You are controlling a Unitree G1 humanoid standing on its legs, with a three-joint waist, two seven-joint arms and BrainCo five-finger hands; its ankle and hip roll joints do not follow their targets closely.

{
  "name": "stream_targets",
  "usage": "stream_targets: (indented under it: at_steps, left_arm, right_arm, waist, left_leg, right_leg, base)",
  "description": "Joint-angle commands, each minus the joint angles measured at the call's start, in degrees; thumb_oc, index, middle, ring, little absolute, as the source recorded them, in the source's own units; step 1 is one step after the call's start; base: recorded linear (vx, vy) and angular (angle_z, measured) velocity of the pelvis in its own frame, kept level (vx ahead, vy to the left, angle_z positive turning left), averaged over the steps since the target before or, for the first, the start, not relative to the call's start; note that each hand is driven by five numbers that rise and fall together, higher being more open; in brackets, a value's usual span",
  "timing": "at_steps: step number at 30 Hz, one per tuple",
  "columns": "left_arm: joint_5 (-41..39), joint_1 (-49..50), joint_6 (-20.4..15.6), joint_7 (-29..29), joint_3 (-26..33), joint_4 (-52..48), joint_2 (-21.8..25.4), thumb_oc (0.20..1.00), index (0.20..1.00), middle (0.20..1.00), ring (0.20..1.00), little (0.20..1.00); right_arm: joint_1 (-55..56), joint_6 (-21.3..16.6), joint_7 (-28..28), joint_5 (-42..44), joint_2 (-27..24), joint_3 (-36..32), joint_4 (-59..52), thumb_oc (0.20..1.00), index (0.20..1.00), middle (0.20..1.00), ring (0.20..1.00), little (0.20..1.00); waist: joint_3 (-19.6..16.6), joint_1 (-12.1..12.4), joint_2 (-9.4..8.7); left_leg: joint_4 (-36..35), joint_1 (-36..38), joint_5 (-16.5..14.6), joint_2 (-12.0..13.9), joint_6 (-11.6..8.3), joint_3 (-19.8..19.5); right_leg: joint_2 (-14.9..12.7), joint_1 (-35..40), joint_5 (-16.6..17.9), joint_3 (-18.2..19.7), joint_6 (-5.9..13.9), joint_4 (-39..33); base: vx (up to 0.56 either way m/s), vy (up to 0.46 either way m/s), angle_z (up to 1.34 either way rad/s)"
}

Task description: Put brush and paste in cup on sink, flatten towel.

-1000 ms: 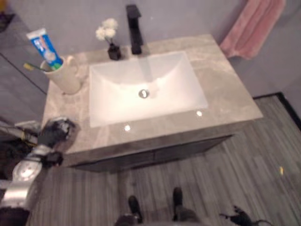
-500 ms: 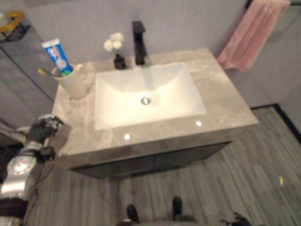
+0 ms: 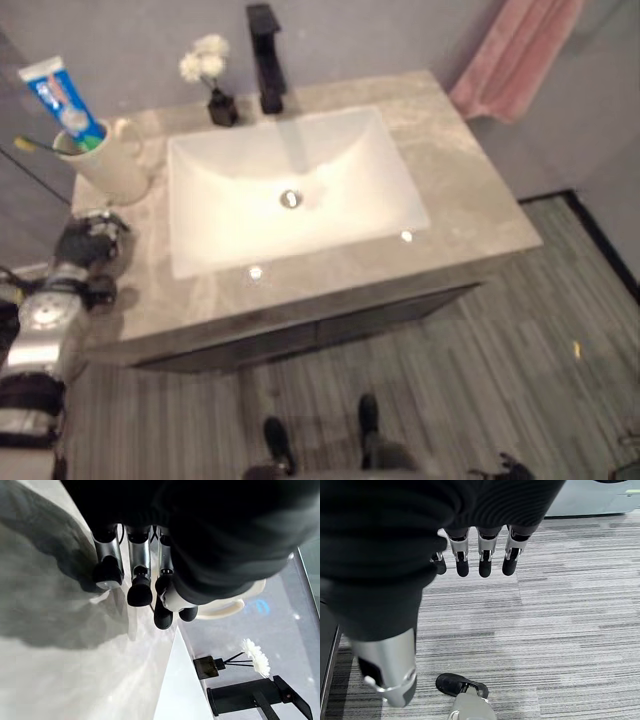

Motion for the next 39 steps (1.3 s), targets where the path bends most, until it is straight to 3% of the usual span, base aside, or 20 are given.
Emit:
stream_targets:
  at_steps: [1,20,30,35,39]
  left_arm:
    - [0.0,-4.9,-2.2,2.0,1.7,1.7,3.1,0.200,0.200,0.200,0.200,0.200]
    - [-0.2,-20.1,-4.3,6.9,-5.4,1.4,7.5,0.200,0.200,0.200,0.200,0.200]
    - [-1.6,-27.9,-5.3,9.1,-8.1,5.9,8.1,0.200,0.200,0.200,0.200,0.200]
    - [-1.0,-24.8,-4.9,7.6,-8.4,3.5,7.3,0.200,0.200,0.200,0.200,0.200]
    - [-0.4,-15.1,-4.5,4.8,-5.1,-4.2,5.9,0.200,0.200,0.200,0.200,0.200]
  right_arm:
    - [-1.0,-0.3,-1.4,2.2,-2.2,-0.7,-0.6,1.000,1.000,1.000,1.000,1.000]
    - [-3.9,-1.9,-2.3,4.8,-2.9,2.4,-6.4,1.000,1.000,1.000,1.000,1.000]
    - [-4.1,-2.8,-3.1,5.3,-2.8,3.5,-7.9,1.000,1.000,1.000,1.000,1.000]
    - [-3.8,-2.5,-2.7,5.0,-2.4,3.9,-7.3,1.000,1.000,1.000,1.000,1.000]
    - [-3.0,-2.1,-2.4,4.2,-2.6,2.8,-6.7,1.000,1.000,1.000,1.000,1.000]
  waist:
    - [2.8,-0.5,-0.14]
    - [7.4,-1.4,-3.16]
    - [8.9,-2.3,-3.62]
    - [8.6,-1.9,-3.18]
    - [7.5,-0.8,-2.26]
  left_leg:
    - [0.8,0.5,-2.5,0.2,-0.12,-4.8]
    - [0.8,-7.0,-0.4,1.7,-0.64,-5.2]
    - [0.8,-10.3,0.0,2.1,-0.94,-4.8]
    - [0.8,-9.1,-0.4,2.0,-0.95,-4.9]
    - [0.8,-6.4,-0.9,1.8,-0.90,-4.8]
  right_leg:
    - [-1.5,1.1,0.8,-2.2,3.08,0.0]
    - [-0.2,-6.6,3.0,-1.1,3.14,0.0]
    - [0.2,-10.4,4.1,-0.4,3.48,0.0]
    - [0.1,-9.4,3.5,-0.3,3.29,0.0]
    - [-0.1,-6.8,2.5,-0.6,2.86,0.0]
  base:
    - [0.03,-0.001,-0.01]
    - [0.00,0.000,0.00]
    - [0.00,0.004,-0.08]
    - [0.00,0.000,0.00]
    - [0.01,-0.011,-0.03]
